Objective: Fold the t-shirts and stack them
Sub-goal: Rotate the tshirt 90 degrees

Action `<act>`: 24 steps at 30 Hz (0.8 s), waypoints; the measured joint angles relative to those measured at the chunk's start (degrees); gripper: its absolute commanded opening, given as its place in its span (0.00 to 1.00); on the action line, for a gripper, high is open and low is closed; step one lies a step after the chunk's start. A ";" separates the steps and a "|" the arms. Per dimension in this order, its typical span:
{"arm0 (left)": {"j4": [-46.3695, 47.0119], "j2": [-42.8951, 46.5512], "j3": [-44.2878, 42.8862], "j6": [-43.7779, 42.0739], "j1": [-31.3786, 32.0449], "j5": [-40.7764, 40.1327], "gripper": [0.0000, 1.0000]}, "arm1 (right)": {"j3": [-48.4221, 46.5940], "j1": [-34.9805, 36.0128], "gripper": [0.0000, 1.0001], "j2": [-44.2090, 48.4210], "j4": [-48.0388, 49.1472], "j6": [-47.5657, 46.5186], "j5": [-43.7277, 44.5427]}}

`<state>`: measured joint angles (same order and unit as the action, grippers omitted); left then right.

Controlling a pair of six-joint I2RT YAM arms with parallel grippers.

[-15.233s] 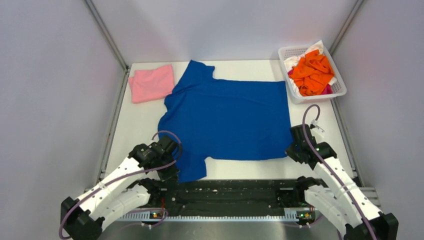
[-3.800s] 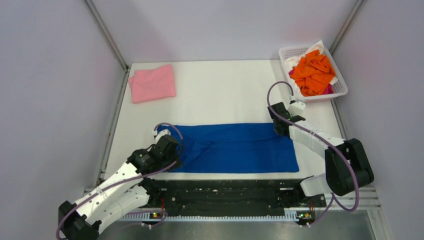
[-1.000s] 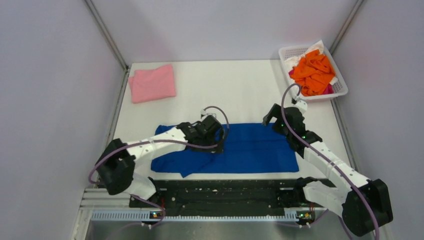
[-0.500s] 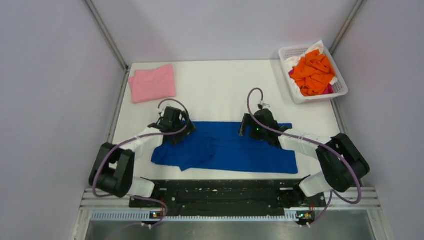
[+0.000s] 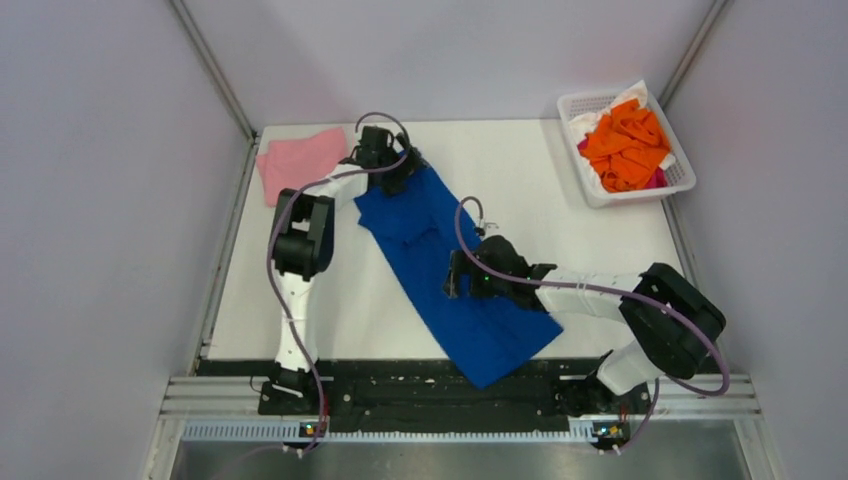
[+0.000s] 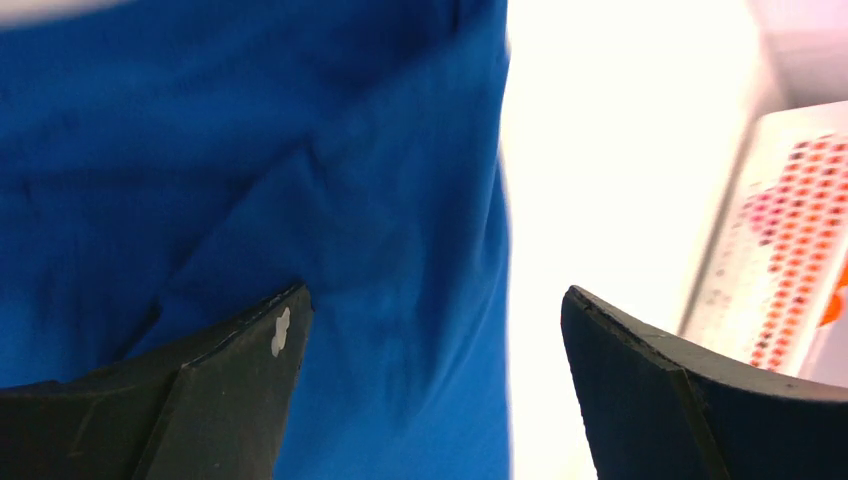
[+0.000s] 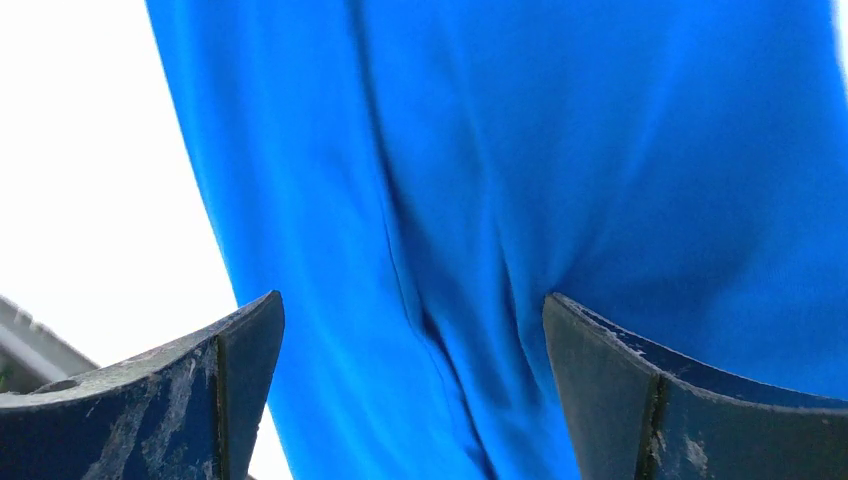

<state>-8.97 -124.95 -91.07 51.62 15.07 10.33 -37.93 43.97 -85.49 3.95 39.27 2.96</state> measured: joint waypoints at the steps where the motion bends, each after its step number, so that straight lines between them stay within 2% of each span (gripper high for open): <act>1: -0.13 -3.89 -5.84 0.35 0.44 0.85 0.99 | 0.00 1.99 0.99 -0.02 0.15 0.22 -0.76; 6: 1.62 -25.29 -36.96 5.25 3.34 7.50 0.99 | -1.57 8.92 0.99 -1.99 1.16 0.28 -4.61; 8: 5.60 -31.56 -44.78 8.63 4.37 8.70 0.99 | -3.23 9.73 0.99 -3.48 0.83 0.11 -5.49; 13: 14.12 -36.61 -48.70 15.93 5.73 7.21 0.99 | -7.32 9.99 0.99 -4.59 -3.61 -2.36 -4.57; 20: 12.87 -36.83 -50.53 16.26 5.09 -0.33 0.99 | -9.75 9.99 0.99 -0.55 -7.78 -4.52 0.68; 24: 11.17 -36.70 -51.58 13.25 3.63 0.98 0.99 | -8.92 9.90 0.99 5.90 -8.15 -5.09 3.87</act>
<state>2.20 -161.64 -142.65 64.86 18.70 11.31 -46.85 53.87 -79.59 -4.21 34.17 6.83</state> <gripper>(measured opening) 0.988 0.986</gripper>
